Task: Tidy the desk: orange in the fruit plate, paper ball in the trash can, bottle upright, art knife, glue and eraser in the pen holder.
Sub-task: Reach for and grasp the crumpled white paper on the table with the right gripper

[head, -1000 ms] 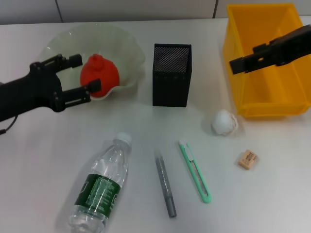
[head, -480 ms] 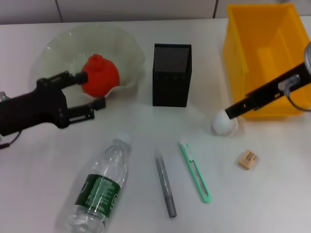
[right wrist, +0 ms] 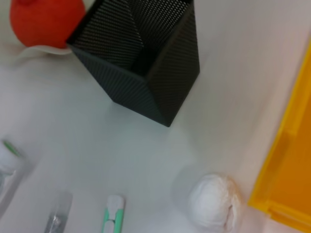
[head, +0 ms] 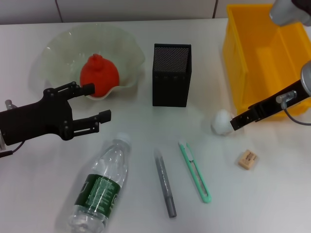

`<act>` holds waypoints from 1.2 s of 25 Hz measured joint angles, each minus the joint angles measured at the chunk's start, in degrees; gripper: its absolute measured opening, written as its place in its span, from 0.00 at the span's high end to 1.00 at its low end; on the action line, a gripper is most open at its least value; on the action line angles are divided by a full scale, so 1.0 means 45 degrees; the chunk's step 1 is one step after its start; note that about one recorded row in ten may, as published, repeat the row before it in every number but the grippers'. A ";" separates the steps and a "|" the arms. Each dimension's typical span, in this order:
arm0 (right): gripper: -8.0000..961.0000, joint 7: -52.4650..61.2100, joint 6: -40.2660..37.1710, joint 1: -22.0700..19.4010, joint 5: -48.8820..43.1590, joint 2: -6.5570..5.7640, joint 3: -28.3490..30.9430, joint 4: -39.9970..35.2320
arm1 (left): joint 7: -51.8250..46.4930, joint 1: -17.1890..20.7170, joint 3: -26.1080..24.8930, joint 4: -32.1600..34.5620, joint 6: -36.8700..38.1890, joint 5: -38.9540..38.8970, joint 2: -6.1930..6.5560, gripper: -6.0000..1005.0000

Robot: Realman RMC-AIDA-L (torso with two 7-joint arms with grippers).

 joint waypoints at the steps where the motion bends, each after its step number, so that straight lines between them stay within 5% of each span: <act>1: 0.18 0.0000 0.0165 -0.0015 0.0020 0.0001 -0.0024 0.0170 | 0.0025 -0.0002 0.0000 -0.0028 0.0000 0.0008 -0.0001 0.18; 30: 0.19 -0.0033 0.4102 0.0016 0.1131 -0.0039 -0.1134 0.3525 | 0.0659 -0.0004 0.0000 -0.0458 0.0038 0.0015 -0.0012 0.18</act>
